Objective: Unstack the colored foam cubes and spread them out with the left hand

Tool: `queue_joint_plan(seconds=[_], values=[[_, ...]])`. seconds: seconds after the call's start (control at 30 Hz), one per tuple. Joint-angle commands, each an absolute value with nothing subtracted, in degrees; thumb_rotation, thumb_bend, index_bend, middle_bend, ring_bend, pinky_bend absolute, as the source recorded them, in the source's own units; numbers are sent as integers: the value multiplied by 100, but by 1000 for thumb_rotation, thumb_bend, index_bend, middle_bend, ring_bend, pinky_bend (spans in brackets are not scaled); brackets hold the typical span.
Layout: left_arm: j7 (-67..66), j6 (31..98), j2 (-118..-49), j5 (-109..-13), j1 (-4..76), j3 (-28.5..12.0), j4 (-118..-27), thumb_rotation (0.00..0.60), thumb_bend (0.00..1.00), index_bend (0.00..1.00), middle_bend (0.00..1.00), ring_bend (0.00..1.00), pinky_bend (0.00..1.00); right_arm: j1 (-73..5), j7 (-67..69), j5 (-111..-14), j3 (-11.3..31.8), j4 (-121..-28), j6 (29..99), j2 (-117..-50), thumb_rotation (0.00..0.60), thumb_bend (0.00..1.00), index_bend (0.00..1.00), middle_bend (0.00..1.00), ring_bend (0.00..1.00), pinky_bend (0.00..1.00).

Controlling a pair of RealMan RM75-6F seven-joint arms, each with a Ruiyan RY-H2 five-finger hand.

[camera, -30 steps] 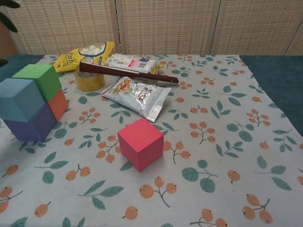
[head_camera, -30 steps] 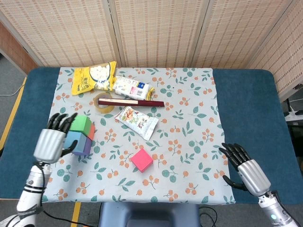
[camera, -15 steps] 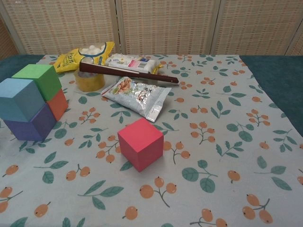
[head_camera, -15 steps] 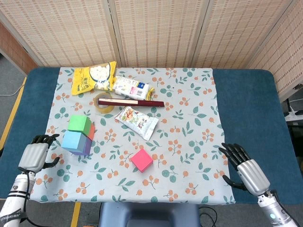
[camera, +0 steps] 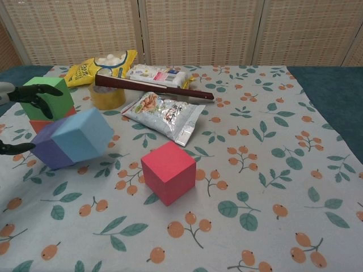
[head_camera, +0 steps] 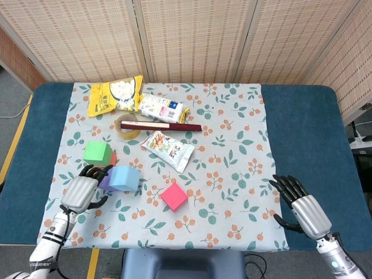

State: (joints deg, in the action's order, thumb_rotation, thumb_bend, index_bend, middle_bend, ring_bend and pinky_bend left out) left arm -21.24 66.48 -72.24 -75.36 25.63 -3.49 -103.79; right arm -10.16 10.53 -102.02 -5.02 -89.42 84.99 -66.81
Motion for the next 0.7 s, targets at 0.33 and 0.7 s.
queue_joint_plan(seconds=[0.33,0.7], values=[[-2185,5773,-7899,-7931,3302,-351,-9739,600,356,0,0,0,1,-1010,1078,-10204,-507,-8967,8507,-6640,600,208,0,0,0,0],[-2333,5140,-8391,-7592,3680,-320,-8779,600,349,0,0,0,0,-1014,1056,-10206,-522,-8977,8472,-6631,600,208,0,0,0,0]])
